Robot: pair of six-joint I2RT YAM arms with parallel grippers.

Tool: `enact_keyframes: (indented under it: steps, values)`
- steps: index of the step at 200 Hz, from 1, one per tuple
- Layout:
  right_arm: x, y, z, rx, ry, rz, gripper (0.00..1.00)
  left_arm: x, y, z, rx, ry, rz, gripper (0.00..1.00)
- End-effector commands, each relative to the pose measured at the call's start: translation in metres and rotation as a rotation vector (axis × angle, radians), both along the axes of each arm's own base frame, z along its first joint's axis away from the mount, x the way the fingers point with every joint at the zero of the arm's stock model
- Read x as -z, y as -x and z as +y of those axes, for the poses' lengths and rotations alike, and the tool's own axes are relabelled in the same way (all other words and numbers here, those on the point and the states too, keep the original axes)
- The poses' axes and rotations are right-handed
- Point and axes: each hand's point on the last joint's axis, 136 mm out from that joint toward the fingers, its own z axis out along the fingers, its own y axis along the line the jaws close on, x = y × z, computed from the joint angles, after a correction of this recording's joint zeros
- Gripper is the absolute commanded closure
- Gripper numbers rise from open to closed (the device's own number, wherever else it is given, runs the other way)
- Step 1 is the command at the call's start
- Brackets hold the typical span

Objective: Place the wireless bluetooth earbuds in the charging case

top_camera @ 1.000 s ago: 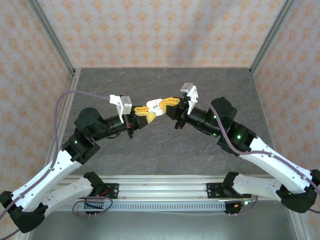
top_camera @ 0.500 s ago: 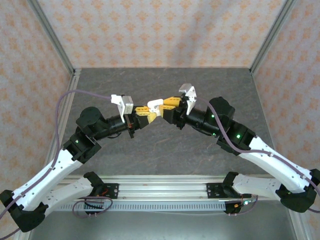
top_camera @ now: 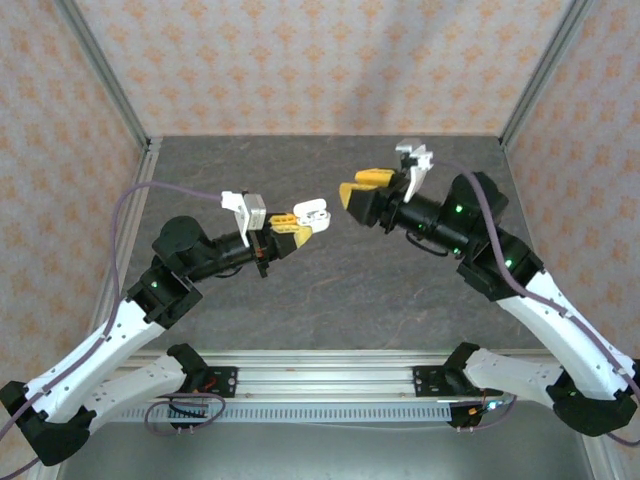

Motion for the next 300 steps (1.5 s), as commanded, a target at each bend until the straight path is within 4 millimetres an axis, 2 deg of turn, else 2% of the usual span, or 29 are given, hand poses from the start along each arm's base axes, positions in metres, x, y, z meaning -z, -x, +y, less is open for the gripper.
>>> enact_keyframes:
  steps: [1, 17, 28, 33, 48, 90, 133, 159, 201, 231, 250, 256, 272, 300]
  values:
    - [0.003, -0.01, -0.002, -0.024, -0.025, 0.184, 0.47, -0.008, 0.006, 0.002, 0.01, 0.017, -0.054, 1.0]
    - [0.022, -0.022, 0.003, -0.024, 0.025, 0.298, 0.47, -0.004, 0.007, 0.0, 0.021, 0.006, -0.054, 1.0]
    - [0.03, -0.023, 0.01, -0.059, 0.031, 0.363, 0.47, -0.003, 0.008, -0.001, 0.028, 0.002, -0.055, 1.0]
    - [0.04, -0.028, 0.018, -0.077, 0.038, 0.408, 0.47, -0.003, 0.008, -0.001, 0.033, 0.001, -0.055, 1.0]
    - [0.05, -0.032, 0.032, -0.135, 0.011, 0.489, 0.49, -0.001, 0.009, -0.002, 0.043, -0.005, -0.055, 1.0]
    - [0.058, -0.037, 0.052, -0.243, -0.075, 0.589, 0.51, 0.004, 0.01, -0.007, 0.069, -0.019, -0.047, 1.0]
    - [0.065, -0.026, 0.066, -0.383, -0.091, 0.639, 0.53, 0.007, 0.006, -0.008, 0.06, -0.024, -0.044, 1.0]
    - [0.055, -0.012, 0.069, -0.488, -0.136, 0.642, 0.57, 0.009, 0.003, -0.007, 0.043, -0.023, -0.034, 1.0]
    - [0.03, 0.014, 0.061, -0.59, -0.171, 0.575, 0.59, 0.015, -0.003, -0.007, 0.023, -0.024, -0.007, 1.0]
    - [0.014, 0.03, 0.051, -0.613, -0.181, 0.492, 0.58, 0.021, -0.006, -0.009, 0.018, -0.036, 0.022, 1.0]
    - [0.014, 0.032, 0.048, -0.604, -0.172, 0.465, 0.58, 0.024, -0.007, -0.009, 0.013, -0.039, 0.033, 1.0]
    - [0.006, 0.04, 0.042, -0.606, -0.177, 0.432, 0.58, 0.023, -0.007, -0.009, 0.011, -0.037, 0.035, 1.0]
    - [0.009, 0.043, 0.04, -0.601, -0.16, 0.429, 0.58, 0.024, -0.008, -0.008, 0.004, -0.037, 0.039, 1.0]
    - [0.027, 0.037, 0.038, -0.529, -0.085, 0.441, 0.58, 0.023, -0.008, -0.008, 0.007, -0.036, 0.042, 1.0]
